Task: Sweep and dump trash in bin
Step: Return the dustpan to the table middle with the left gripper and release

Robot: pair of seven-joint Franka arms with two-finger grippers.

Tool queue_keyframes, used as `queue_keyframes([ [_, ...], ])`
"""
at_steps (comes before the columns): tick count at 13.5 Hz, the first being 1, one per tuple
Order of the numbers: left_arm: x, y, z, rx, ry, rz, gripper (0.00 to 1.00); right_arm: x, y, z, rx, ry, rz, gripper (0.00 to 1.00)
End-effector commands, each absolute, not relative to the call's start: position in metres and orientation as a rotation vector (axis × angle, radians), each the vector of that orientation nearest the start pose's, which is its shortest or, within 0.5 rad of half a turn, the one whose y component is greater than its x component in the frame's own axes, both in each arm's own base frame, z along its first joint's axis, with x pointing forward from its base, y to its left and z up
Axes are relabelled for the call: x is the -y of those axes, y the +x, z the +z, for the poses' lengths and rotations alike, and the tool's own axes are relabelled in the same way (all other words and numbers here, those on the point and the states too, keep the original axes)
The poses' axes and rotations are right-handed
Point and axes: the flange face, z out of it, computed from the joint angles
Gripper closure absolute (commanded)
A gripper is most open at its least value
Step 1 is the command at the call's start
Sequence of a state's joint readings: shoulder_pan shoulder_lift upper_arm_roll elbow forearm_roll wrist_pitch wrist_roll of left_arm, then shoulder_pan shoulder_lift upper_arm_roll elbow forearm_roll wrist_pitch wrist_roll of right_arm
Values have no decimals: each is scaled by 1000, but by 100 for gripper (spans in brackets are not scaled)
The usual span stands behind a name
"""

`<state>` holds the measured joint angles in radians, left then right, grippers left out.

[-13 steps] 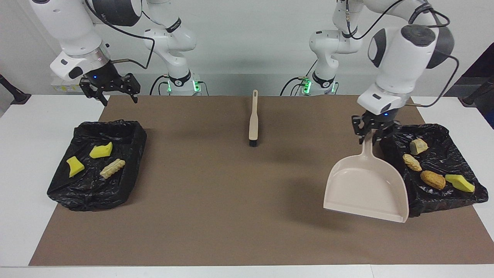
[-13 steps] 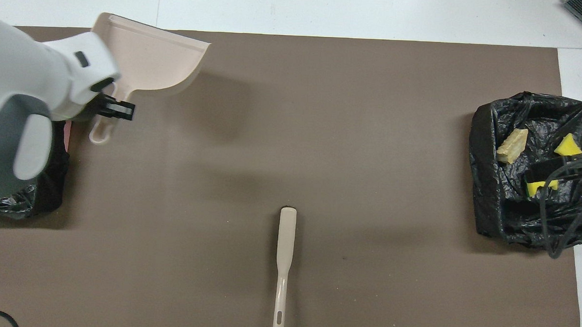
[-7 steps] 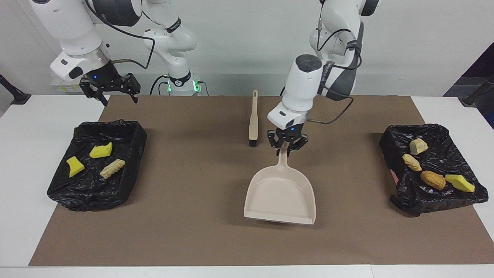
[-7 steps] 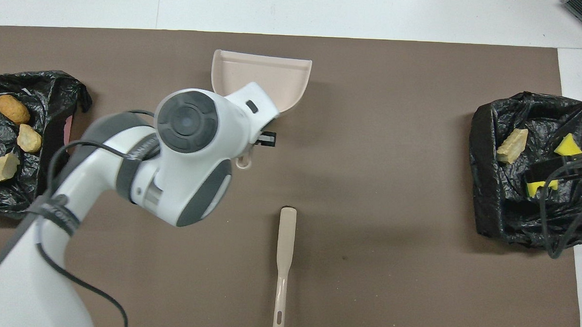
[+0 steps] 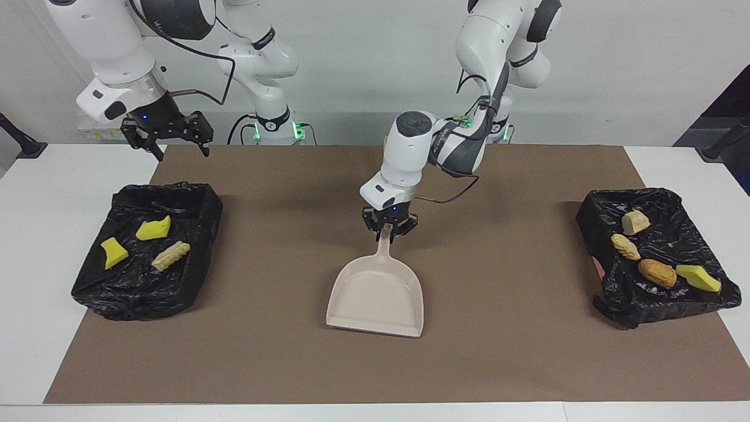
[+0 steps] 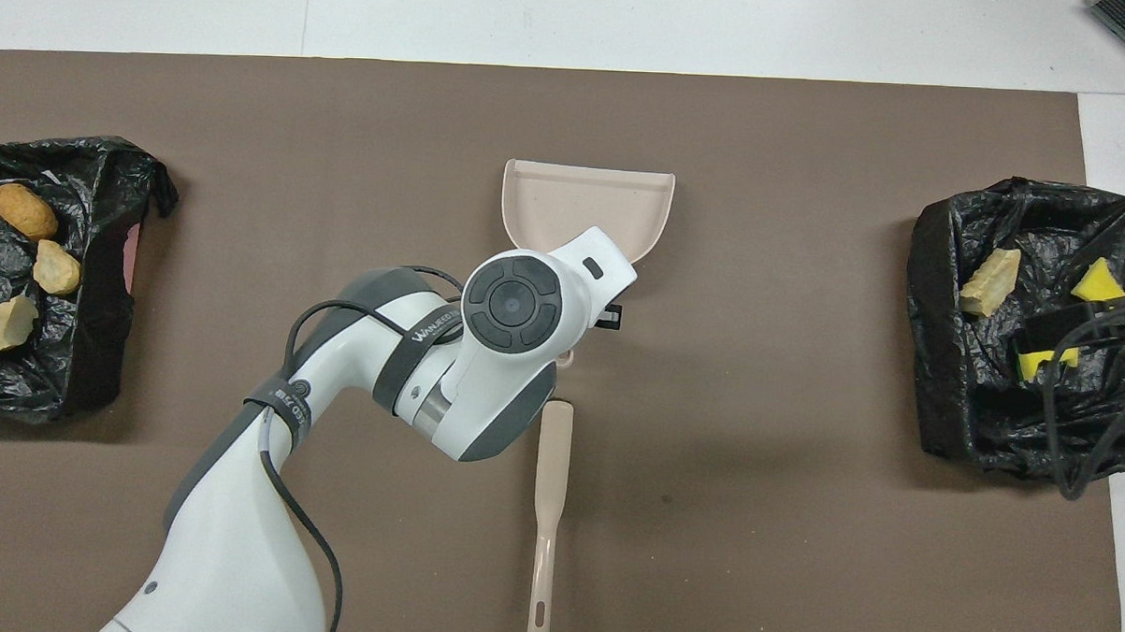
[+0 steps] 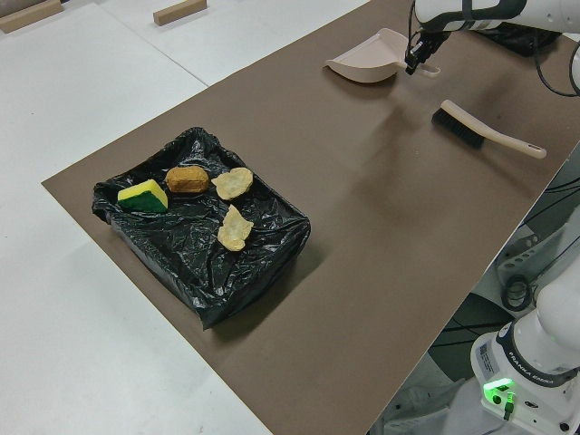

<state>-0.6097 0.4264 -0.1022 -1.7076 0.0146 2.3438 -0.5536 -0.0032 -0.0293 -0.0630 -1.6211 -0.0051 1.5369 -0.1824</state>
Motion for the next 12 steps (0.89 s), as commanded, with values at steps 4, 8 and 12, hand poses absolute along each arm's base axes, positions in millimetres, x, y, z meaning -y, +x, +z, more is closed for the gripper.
queue_keyframes([
  [4,438,526,371,36,-3299,-242,0,35,539,617,161,-3115,90,0],
  [8,370,549,417,69,-3223,-170,0,35,539,617,158,-3117,91,0],
  [12,276,563,469,-56,-3160,-59,0,35,539,617,158,-3117,91,0],
])
